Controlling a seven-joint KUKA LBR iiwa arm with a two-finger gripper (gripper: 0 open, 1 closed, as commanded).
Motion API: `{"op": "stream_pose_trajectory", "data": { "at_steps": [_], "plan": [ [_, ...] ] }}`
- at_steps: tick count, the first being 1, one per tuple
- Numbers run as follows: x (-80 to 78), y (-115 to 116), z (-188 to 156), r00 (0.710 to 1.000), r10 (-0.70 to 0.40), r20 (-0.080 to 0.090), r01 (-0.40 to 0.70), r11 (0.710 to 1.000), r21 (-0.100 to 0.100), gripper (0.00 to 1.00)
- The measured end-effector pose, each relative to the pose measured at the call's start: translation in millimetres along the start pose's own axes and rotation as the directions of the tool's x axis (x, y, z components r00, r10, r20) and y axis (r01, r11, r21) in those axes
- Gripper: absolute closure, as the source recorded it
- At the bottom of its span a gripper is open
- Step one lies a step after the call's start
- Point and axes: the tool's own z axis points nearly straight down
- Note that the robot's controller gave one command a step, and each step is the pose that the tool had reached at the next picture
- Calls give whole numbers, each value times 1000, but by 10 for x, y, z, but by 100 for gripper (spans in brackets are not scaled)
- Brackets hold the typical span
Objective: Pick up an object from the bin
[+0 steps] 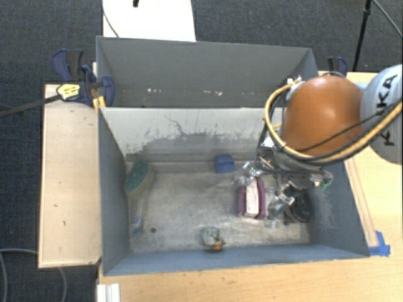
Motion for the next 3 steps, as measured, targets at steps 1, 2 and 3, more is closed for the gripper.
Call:
{"op": "stream_pose_trajectory", "data": {
  "at_steps": [1, 2, 3],
  "plan": [
    [261, -450, 1039, 933, -361, -2, 361, 933, -1, 0],
    [243, -440, 1030, 934, -358, 2, 358, 934, -1, 100],
    [211, -691, -393, 922, -388, 2, 388, 922, 8, 100]
  ]
}}
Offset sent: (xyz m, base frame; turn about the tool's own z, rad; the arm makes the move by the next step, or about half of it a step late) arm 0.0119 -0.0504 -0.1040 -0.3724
